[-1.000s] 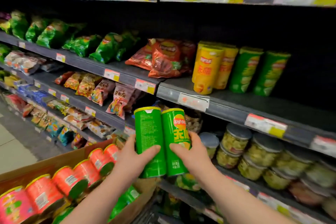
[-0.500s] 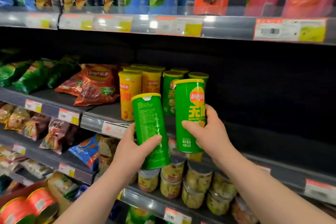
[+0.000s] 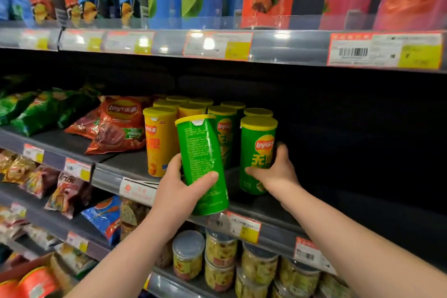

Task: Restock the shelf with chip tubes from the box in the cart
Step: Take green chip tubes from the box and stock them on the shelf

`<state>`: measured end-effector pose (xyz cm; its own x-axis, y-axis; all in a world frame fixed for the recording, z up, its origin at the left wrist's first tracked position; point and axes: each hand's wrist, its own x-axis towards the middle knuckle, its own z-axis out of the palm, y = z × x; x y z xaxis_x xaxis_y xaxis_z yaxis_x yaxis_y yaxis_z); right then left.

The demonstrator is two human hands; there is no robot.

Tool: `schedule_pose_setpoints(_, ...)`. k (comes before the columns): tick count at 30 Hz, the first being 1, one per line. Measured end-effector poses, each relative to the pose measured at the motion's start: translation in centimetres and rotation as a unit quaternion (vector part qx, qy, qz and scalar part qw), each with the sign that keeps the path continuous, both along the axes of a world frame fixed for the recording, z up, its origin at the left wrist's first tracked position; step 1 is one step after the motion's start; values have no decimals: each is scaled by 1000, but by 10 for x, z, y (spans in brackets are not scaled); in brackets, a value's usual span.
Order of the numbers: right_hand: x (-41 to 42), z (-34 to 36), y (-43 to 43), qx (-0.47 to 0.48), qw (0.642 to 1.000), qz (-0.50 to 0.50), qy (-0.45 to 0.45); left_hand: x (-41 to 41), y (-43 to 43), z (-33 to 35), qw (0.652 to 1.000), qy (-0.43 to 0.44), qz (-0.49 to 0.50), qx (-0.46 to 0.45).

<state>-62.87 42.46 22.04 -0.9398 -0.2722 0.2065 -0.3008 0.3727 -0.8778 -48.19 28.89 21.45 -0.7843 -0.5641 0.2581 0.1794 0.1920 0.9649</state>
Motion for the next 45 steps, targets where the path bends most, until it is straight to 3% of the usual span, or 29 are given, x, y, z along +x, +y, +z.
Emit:
schedule_pose_setpoints(14, -26, -15, -32, 27, 997, -66, 13, -30, -45, 11, 996, -7, -27, -83)
schedule_pose_setpoints(40, -74, -4, -50, 52, 985, -155, -51, -66, -73, -1, 990, -28, -80, -111)
schedule_pose_setpoints(43, -59, 1, -40, 24, 988, -154, -7, -73, -71, -1, 990, -37, -83, -112)
schedule_pose_setpoints(45, -48, 9, -35, 19, 985, -155, 80, -79, -70, -4, 988, -48, -86, -117)
